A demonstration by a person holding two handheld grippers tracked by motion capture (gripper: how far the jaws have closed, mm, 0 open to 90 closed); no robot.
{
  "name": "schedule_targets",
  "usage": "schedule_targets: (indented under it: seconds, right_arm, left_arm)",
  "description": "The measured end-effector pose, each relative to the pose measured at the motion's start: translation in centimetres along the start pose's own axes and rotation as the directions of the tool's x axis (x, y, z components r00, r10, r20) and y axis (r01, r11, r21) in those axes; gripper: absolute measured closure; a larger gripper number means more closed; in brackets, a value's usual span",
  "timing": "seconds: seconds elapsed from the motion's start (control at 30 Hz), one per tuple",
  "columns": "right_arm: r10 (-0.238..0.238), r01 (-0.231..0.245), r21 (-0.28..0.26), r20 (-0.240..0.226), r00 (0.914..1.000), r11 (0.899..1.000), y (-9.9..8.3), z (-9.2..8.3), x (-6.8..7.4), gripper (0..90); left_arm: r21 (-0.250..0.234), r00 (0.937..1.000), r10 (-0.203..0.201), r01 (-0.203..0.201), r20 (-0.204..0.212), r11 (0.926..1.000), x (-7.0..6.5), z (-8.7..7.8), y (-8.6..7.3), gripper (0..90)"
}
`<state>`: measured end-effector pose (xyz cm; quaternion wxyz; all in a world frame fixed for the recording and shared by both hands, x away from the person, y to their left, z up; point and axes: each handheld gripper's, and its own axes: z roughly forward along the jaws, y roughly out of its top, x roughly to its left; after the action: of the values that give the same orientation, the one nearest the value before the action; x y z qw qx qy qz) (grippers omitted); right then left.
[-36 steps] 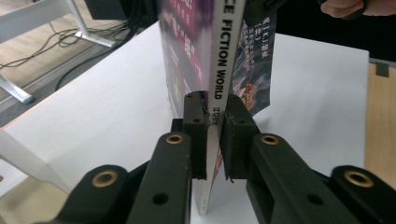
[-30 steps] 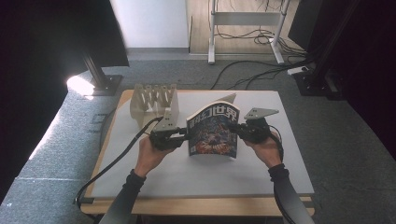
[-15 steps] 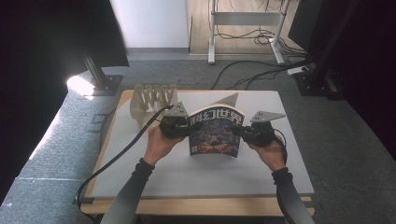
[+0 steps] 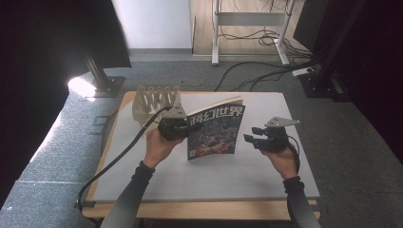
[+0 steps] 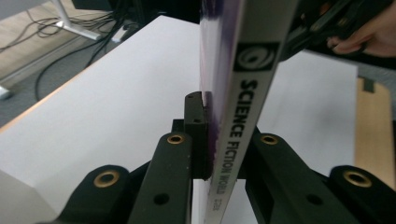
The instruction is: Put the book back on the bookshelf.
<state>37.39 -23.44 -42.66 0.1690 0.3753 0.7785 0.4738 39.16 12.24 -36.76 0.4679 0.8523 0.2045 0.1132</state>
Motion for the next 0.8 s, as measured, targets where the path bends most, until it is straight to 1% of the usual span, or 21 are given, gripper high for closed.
schedule_targets:
  seconds: [0.07, 0.1, 0.13, 0.17, 0.23, 0.3, 0.33, 0.4, 0.47, 0.53, 0.6, 0.63, 0.67, 0.7, 0.73, 0.8]
  right_arm:
    - [0.004, -0.005, 0.028, 0.026, 0.9997, 1.0, -1.1, 0.2, -0.3, 37.5]
    - [0.003, -0.004, 0.034, 0.033, 0.9995, 0.999, -1.4, 0.2, -0.4, 35.7]
    - [0.003, -0.004, 0.034, 0.033, 0.9995, 0.999, -1.4, 0.2, -0.4, 35.7]
    - [0.008, -0.01, 0.043, 0.043, 0.9991, 0.999, -2.1, 0.4, -0.5, 31.5]
    - [0.016, -0.019, 0.055, 0.057, 0.9982, 0.998, -2.9, 0.8, -0.6, 25.9]
    - [0.025, -0.03, 0.069, 0.069, 0.9973, 0.997, -3.6, 1.2, -0.7, 21.4]
    - [0.029, -0.035, 0.076, 0.075, 0.9967, 0.997, -4.0, 1.4, -0.8, 19.2]
    - [0.03, -0.037, 0.083, 0.078, 0.9965, 0.996, -4.3, 1.5, -0.8, 17.5]
    - [0.039, -0.048, 0.091, 0.09, 0.9951, 0.995, -5.0, 1.9, -0.9, 13.2]
    - [0.052, -0.063, 0.104, 0.105, 0.9931, 0.993, -5.8, 2.4, -0.8, 12.8]
    - [0.048, -0.062, 0.127, 0.113, 0.9924, 0.99, -6.5, 2.8, -0.7, 10.4]
    - [0.046, -0.063, 0.145, 0.121, 0.9916, 0.987, -7.0, 3.2, -0.7, 4.8]
    - [0.046, -0.063, 0.145, 0.121, 0.9916, 0.987, -7.0, 3.2, -0.7, 4.8]
    - [0.048, -0.068, 0.155, 0.128, 0.9906, 0.986, -7.3, 3.4, -0.7, 2.0]
    - [0.042, -0.067, 0.176, 0.141, 0.9891, 0.982, -7.8, 3.7, -0.6, 0.0]
    - [0.039, -0.066, 0.18, 0.15, 0.9879, 0.981, -8.0, 3.8, -0.6, 0.0]
  left_arm:
    - [-0.004, 0.9999, -0.009, 0.009, 0.012, 1.0, 0.1, -0.5, -0.1, 82.7]
    - [-0.003, 0.9999, -0.01, 0.01, 0.01, 0.9999, 0.2, -0.8, -0.2, 82.7]
    - [-0.003, 0.9999, -0.01, 0.01, 0.01, 0.9999, 0.2, -0.8, -0.2, 82.7]
    - [-0.003, 0.9998, -0.015, 0.015, 0.01, 0.9999, 0.2, -1.0, -0.2, 82.8]
    - [0.001, 0.9995, -0.03, 0.03, 0.002, 0.9995, 0.4, -1.6, -0.4, 82.7]
    - [0.001, 0.9994, -0.034, 0.034, -0.001, 0.9994, 0.4, -1.8, -0.5, 82.8]
    - [0.004, 0.999, -0.045, 0.045, -0.006, 0.999, 0.4, -2.3, -0.6, 82.8]
    - [0.006, 0.9987, -0.05, 0.05, -0.007, 0.9987, 0.5, -2.5, -0.7, 82.8]
    - [0.005, 0.9982, -0.058, 0.059, -0.015, 0.9983, 0.5, -3.2, -0.9, 82.8]
    - [0.005, 0.9979, -0.062, 0.062, -0.017, 0.998, 0.6, -3.5, -1.0, 82.8]
    - [0.006, 0.9976, -0.067, 0.067, -0.02, 0.9978, 0.5, -4.2, -1.2, 82.8]
    - [0.005, 0.9973, -0.068, 0.069, -0.026, 0.9976, 0.5, -4.7, -1.3, 82.8]
    - [0.005, 0.9973, -0.068, 0.069, -0.026, 0.9976, 0.5, -4.7, -1.3, 82.8]
    - [0.004, 0.997, -0.07, 0.07, -0.032, 0.9975, 0.5, -5.0, -1.4, 82.8]
    - [0.003, 0.9967, -0.073, 0.073, -0.036, 0.9973, 0.5, -5.2, -1.5, 82.8]
    - [-0.002, 0.9958, -0.08, 0.079, -0.045, 0.9968, 0.5, -5.9, -1.7, 82.8]
